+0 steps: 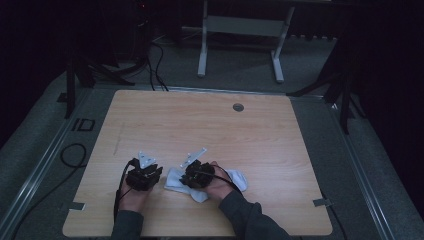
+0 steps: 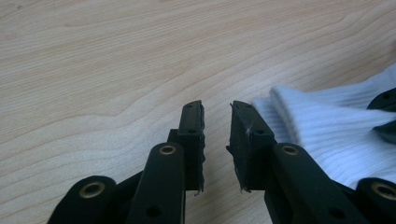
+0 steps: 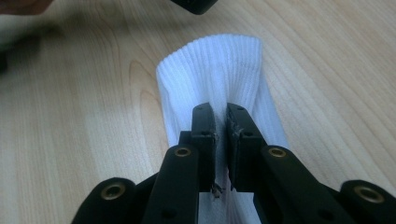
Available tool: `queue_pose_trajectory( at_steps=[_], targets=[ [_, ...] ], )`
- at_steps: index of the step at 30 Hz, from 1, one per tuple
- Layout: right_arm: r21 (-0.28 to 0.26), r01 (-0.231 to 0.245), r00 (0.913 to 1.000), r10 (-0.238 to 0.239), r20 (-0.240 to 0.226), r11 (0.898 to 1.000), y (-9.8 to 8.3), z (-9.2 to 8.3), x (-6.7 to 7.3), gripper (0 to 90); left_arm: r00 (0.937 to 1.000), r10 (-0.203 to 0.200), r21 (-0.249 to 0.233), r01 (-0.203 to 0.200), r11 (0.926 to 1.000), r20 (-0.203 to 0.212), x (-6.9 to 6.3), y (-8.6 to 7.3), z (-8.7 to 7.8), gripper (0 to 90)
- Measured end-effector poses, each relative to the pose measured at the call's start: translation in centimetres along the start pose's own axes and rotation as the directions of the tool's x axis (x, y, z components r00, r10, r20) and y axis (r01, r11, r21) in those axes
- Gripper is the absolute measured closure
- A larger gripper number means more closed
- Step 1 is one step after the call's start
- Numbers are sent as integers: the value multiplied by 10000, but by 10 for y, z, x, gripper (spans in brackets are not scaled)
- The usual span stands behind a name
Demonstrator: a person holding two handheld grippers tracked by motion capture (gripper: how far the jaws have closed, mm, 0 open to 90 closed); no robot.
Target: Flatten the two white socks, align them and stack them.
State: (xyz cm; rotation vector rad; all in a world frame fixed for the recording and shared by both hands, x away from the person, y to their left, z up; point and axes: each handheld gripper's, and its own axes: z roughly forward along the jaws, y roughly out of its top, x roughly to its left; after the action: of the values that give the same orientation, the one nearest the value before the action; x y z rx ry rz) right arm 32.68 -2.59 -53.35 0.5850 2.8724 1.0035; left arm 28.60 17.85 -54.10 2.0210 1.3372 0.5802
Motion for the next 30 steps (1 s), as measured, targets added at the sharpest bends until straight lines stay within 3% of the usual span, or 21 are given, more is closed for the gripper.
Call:
queue_pose_trajectory(
  at_steps=[5, 12, 22, 30],
  targets=[
    [89, 65, 9999, -66, 123, 9999, 0, 4, 1, 821, 9999, 27, -54, -26, 10000, 149, -2, 0, 0, 741],
    [113, 18, 9994, -21, 343, 9999, 1, 6, 3, 814, 9970, 598, -148, -591, 9981, 498, -13, 3, -2, 741],
    [-110, -5, 9983, 11, 587, 9999, 1, 2, 3, 626, 9940, 791, -65, -788, 9969, 751, -21, 3, 2, 748],
    [-181, 43, 9978, -31, 660, 9998, 1, 0, 2, 606, 9888, 1221, 285, -1250, 9918, 863, -28, 2, 10, 777]
  ],
)
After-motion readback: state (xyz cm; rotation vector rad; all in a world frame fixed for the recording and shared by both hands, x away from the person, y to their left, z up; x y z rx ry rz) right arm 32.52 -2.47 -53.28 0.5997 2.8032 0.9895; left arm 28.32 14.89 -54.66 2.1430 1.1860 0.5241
